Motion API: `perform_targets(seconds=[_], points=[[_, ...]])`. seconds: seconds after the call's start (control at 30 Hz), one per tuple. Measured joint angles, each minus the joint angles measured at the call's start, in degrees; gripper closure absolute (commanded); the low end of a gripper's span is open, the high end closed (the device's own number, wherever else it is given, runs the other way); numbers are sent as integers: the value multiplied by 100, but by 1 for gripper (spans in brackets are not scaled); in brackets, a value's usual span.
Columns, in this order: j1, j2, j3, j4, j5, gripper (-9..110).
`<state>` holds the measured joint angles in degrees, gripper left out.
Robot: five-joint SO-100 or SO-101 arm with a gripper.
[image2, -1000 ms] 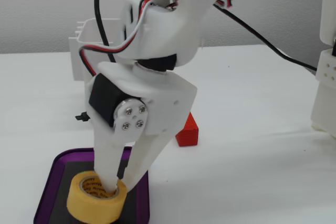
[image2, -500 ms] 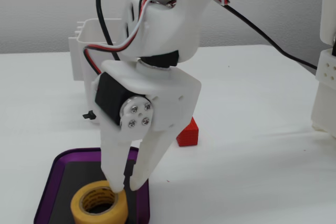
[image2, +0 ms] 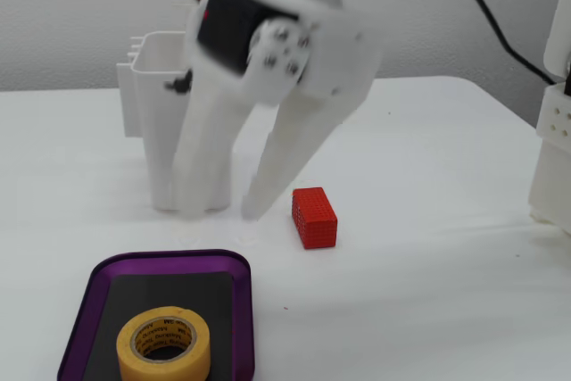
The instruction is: Pick up the yellow tape and place it in the box.
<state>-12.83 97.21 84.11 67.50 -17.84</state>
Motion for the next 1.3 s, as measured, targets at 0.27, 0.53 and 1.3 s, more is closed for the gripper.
perform_targets(seconds=[0.27, 0.53, 1.3], points=[[18, 3313, 475, 949, 791, 90], [26, 6680, 3050, 1090, 1424, 90], [1433, 9457, 8587, -44, 2725, 93]])
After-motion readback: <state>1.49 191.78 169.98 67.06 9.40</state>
